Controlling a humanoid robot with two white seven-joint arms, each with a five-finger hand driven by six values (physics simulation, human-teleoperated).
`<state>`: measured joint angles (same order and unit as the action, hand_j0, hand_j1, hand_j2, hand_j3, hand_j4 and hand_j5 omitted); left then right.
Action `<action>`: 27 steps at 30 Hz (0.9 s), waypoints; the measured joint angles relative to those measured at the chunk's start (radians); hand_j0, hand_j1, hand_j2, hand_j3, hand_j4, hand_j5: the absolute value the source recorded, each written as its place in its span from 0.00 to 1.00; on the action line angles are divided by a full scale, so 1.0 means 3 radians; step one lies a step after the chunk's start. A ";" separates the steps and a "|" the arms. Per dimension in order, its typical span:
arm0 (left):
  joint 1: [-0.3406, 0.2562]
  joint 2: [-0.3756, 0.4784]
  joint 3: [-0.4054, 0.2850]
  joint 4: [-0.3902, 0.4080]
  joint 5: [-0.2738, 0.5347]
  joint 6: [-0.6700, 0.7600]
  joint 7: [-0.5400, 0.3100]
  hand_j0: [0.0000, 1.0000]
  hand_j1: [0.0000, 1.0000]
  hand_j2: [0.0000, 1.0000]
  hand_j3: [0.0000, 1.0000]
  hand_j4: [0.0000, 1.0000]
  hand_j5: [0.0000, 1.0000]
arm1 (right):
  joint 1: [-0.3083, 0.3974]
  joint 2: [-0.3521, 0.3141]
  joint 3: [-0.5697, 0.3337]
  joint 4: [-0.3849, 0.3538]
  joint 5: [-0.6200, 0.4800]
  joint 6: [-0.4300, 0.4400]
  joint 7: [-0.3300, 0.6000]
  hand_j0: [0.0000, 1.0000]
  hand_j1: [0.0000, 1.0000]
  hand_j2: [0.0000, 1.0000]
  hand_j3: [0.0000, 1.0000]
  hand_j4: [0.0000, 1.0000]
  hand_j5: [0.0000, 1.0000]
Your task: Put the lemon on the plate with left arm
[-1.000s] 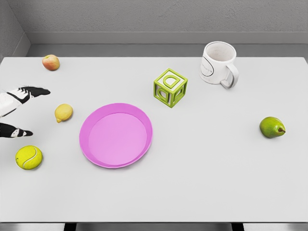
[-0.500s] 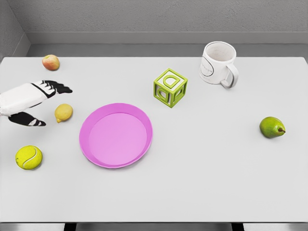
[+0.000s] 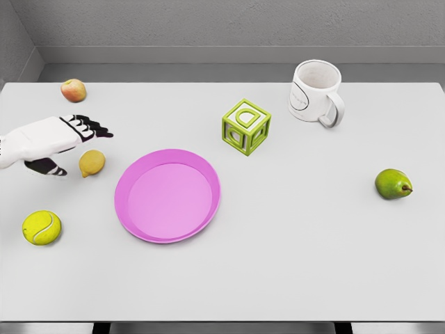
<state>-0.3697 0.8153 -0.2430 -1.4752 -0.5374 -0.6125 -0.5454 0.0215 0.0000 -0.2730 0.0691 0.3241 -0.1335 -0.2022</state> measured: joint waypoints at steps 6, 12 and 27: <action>-0.0307 -0.0004 -0.0354 0.0176 -0.0009 -0.0001 -0.0069 1.00 1.00 1.00 1.00 1.00 1.00 | 0.0000 0.0000 0.0000 0.0000 0.0000 0.0000 -0.0001 1.00 1.00 1.00 1.00 1.00 1.00; -0.0322 0.0002 -0.0513 0.0245 -0.0018 -0.0003 -0.0087 1.00 1.00 1.00 1.00 1.00 1.00 | 0.0000 0.0000 0.0000 0.0000 0.0000 0.0000 0.0000 1.00 1.00 1.00 1.00 1.00 1.00; -0.0419 -0.0010 -0.0582 0.0450 -0.0135 -0.0003 -0.0199 0.91 0.91 0.91 0.91 0.91 0.91 | 0.0000 0.0000 0.0000 0.0000 0.0000 0.0000 0.0000 1.00 1.00 1.00 1.00 1.00 1.00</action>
<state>-0.4955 0.8123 -0.4176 -1.3403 -0.5778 -0.6133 -0.6050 0.0215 0.0000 -0.2730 0.0691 0.3242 -0.1335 -0.2022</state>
